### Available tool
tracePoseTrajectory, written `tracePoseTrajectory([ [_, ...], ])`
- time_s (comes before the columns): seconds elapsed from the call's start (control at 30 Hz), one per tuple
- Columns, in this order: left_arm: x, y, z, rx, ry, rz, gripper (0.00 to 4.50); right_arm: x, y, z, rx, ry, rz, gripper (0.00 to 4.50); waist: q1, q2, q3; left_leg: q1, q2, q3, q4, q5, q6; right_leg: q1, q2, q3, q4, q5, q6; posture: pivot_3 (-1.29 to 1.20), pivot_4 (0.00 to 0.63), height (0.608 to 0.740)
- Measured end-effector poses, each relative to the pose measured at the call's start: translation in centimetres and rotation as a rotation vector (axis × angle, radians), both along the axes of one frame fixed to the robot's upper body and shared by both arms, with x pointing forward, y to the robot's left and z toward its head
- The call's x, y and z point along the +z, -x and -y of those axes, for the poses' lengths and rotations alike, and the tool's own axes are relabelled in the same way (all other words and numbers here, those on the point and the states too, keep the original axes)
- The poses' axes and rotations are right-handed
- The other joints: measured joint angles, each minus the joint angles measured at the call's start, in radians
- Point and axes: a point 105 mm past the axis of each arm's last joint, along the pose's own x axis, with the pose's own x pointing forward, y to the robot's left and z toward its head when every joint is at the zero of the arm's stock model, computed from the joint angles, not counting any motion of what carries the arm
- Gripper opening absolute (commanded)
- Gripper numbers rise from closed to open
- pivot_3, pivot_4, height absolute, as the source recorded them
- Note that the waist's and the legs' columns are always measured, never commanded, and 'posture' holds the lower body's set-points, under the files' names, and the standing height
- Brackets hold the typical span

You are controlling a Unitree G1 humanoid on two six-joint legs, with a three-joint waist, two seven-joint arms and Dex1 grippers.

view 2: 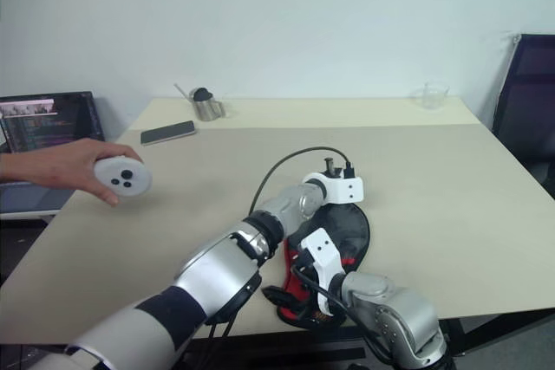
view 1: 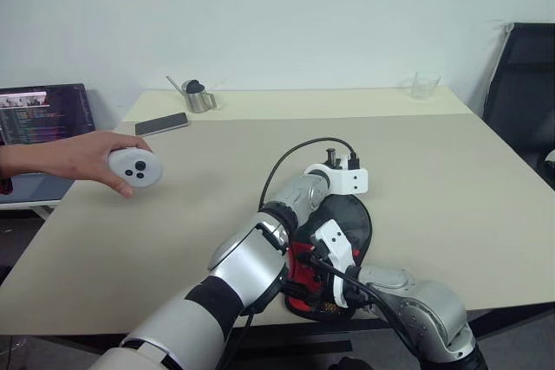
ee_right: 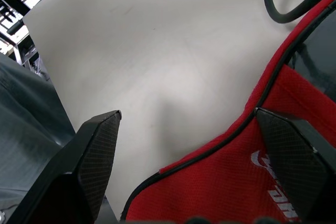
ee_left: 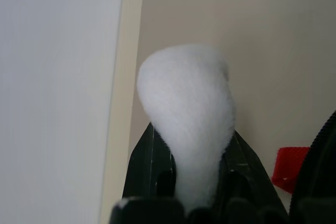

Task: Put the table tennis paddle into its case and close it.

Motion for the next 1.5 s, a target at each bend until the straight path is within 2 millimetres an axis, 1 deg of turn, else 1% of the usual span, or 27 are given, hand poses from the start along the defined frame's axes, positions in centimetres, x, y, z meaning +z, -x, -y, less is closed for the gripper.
tracePoseTrajectory([
  [0.07,0.0,-0.2,-0.4,0.03,0.011,-0.013,0.42,0.0,0.0,0.0,0.0,-0.003,-0.001,4.5,0.0,0.0,0.0,0.0,0.0,0.0,0.0,0.0,0.0,0.0,0.0,0.0,0.0,0.0,0.0,0.0,0.15,0.74],
  [0.13,-0.3,-0.6,-1.4,0.083,0.036,-0.057,0.42,0.1,0.0,-0.1,0.001,-0.008,0.0,4.5,-0.002,0.0,0.0,0.0,0.0,0.0,0.0,0.0,0.0,0.0,0.0,0.0,0.0,0.0,0.0,0.0,0.15,0.74],
  [0.2,-0.7,-0.8,-2.2,0.119,0.045,-0.096,1.14,0.1,0.0,-0.1,0.003,-0.01,0.0,4.5,-0.003,0.0,0.0,0.0,0.0,0.0,0.0,0.0,0.0,0.0,0.0,0.0,0.0,0.0,0.0,0.0,0.15,0.74],
  [0.23,-0.9,-0.9,-2.8,0.136,0.054,-0.117,1.38,0.1,-0.1,-0.2,0.006,-0.01,0.001,4.5,-0.004,0.0,0.0,0.0,0.0,0.0,0.0,0.0,0.0,0.0,0.0,0.0,0.0,0.0,0.0,0.0,0.15,0.74],
  [0.37,-1.9,-1.2,-4.8,0.195,0.053,-0.166,2.91,0.1,-0.6,-0.2,0.03,-0.006,0.009,4.5,-0.004,0.0,0.0,0.001,0.0,0.0,0.0,0.0,0.0,0.0,0.001,0.0,0.001,0.0,0.0,0.0,0.15,0.74],
  [0.43,-2.0,-1.5,-5.6,0.218,0.049,-0.166,3.68,0.2,-0.9,-0.2,0.042,-0.001,0.02,4.5,-0.004,0.0,0.0,0.001,0.0,0.0,0.0,0.0,0.0,0.0,0.001,0.0,0.001,0.0,0.0,0.0,0.15,0.74],
  [0.5,-1.6,-1.7,-6.3,0.232,0.055,-0.148,4.43,0.2,-1.3,0.0,0.05,0.005,0.031,4.5,-0.003,0.0,0.0,0.001,0.0,0.0,0.0,0.0,0.0,0.0,0.001,0.0,0.001,0.0,0.0,0.0,0.15,0.74],
  [0.63,-1.3,-1.9,-6.8,0.24,0.07,-0.146,4.47,0.9,-2.5,1.2,0.055,0.028,0.073,4.5,-0.003,0.0,0.0,0.001,0.0,0.0,0.0,0.0,0.0,0.0,0.001,0.0,0.001,0.0,0.0,0.0,0.15,0.74],
  [0.7,-1.2,-1.9,-7.0,0.231,0.089,-0.167,4.47,2.1,-3.5,2.5,0.033,0.037,0.115,4.5,-0.003,0.0,0.0,0.001,0.0,0.0,0.0,0.0,0.0,0.0,0.001,0.0,0.001,0.0,0.0,0.0,0.15,0.74],
  [0.77,-1.1,-2.0,-7.3,0.223,0.13,-0.2,4.47,3.8,-4.6,4.2,0.01,0.045,0.174,4.5,-0.003,0.0,0.0,0.001,0.0,0.0,0.0,0.0,0.0,0.0,0.001,0.0,0.001,0.0,0.0,0.0,0.15,0.74],
  [0.8,-1.0,-2.0,-7.6,0.224,0.15,-0.215,4.47,4.3,-4.9,4.9,0.002,0.046,0.191,4.5,-0.003,0.0,0.0,0.001,0.0,0.0,0.0,0.0,0.0,0.0,0.0,0.0,0.0,0.0,0.0,0.0,0.15,0.74],
  [0.93,-0.8,-1.8,-7.9,0.184,0.272,-0.336,4.47,5.6,-4.6,6.7,0.054,0.049,0.213,4.5,-0.002,0.0,0.001,-0.001,0.0,0.0,0.0,0.0,0.0,-0.001,0.0,-0.001,-0.001,0.0,0.0,0.0,0.15,0.74],
  [1.03,0.6,-1.9,-9.2,0.144,0.387,-0.424,4.47,7.1,-4.7,9.2,0.054,0.079,0.262,4.5,-0.003,-0.001,0.001,-0.002,0.0,0.001,0.0,0.0,0.0,-0.001,0.0,0.0,-0.002,0.0,0.0,0.0,0.15,0.74],
  [1.1,2.0,-1.9,-9.9,0.109,0.455,-0.458,4.47,7.7,-5.2,10.5,0.018,0.101,0.293,4.5,-0.003,-0.001,0.001,-0.002,0.001,0.001,0.0,0.0,0.0,-0.001,0.0,-0.001,-0.002,0.0,0.0,0.0,0.15,0.74],
  [1.13,2.7,-1.8,-10.2,0.077,0.5,-0.488,4.47,7.8,-5.8,11.1,-0.024,0.111,0.304,4.5,-0.003,-0.001,0.001,-0.002,0.001,0.001,0.0,0.0,0.0,-0.001,0.0,0.0,-0.002,0.0,0.0,0.0,0.15,0.74],
  [1.17,3.4,-1.5,-10.4,0.032,0.54,-0.53,4.47,7.7,-6.8,11.9,-0.091,0.125,0.306,4.5,-0.004,-0.001,0.001,-0.002,0.001,0.001,0.0,0.0,0.0,-0.001,0.0,0.001,-0.001,0.0,0.0,0.0,0.15,0.74],
  [1.23,5.1,-0.5,-10.9,-0.089,0.593,-0.618,4.47,7.2,-9.4,14.1,-0.283,0.162,0.29,4.5,-0.006,-0.001,0.001,-0.002,0.001,0.003,0.0,0.0,0.0,-0.002,-0.001,0.002,0.0,0.0,-0.001,0.0,0.15,0.74],
  [1.3,6.2,0.6,-11.8,-0.187,0.608,-0.673,4.47,6.4,-10.8,16.0,-0.411,0.199,0.267,4.5,-0.005,0.0,0.001,-0.002,0.002,0.003,0.0,0.0,0.0,-0.003,-0.001,0.003,0.0,0.0,-0.001,0.0,0.15,0.74],
  [1.33,6.3,1.4,-12.5,-0.232,0.614,-0.705,4.47,6.1,-11.1,16.5,-0.451,0.221,0.262,4.5,-0.006,0.001,0.001,-0.002,0.002,0.003,0.0,0.001,-0.001,-0.003,0.0,0.004,0.0,0.0,-0.001,0.0,0.15,0.74],
  [1.4,5.8,2.9,-13.6,-0.295,0.625,-0.777,4.47,5.6,-11.6,17.3,-0.511,0.253,0.256,4.5,-0.007,0.001,0.001,-0.003,0.002,0.003,0.0,0.001,-0.002,-0.004,0.0,0.006,0.0,0.0,-0.001,0.0,0.15,0.74],
  [1.5,4.3,6.0,-15.5,-0.376,0.617,-0.888,4.47,4.6,-12.4,17.5,-0.59,0.273,0.232,4.5,-0.01,0.001,0.001,-0.004,0.003,0.003,0.0,0.001,-0.002,-0.005,0.0,0.007,0.0,0.0,-0.001,0.0,0.15,0.74],
])
